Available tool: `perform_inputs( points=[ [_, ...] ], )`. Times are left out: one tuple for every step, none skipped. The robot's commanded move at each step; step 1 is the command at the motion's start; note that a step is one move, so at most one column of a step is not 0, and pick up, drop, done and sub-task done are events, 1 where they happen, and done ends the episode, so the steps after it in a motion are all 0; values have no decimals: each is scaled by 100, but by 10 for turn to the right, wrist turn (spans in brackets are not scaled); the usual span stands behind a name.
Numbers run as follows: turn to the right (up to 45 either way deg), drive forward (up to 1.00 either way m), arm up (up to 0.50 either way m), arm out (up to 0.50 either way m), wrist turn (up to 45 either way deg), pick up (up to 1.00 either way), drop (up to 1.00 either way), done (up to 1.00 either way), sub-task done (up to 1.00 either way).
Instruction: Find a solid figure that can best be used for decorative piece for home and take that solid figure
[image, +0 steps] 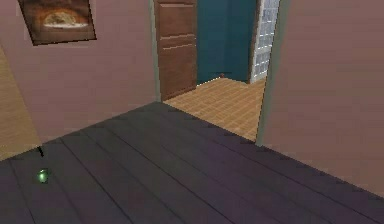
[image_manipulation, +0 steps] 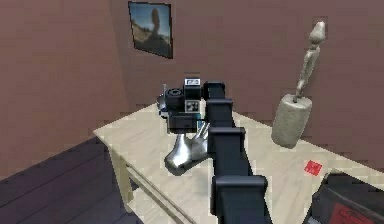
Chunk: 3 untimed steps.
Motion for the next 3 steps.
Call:
perform_inputs(
  points=[
    [0, 0, -30, 0, 0, 0, 0, 0, 0],
    [0, 0, 0, 0, 0, 100, 0, 0, 0],
    [0, 0, 10, 0, 0, 0, 0, 0, 0]
  ],
)
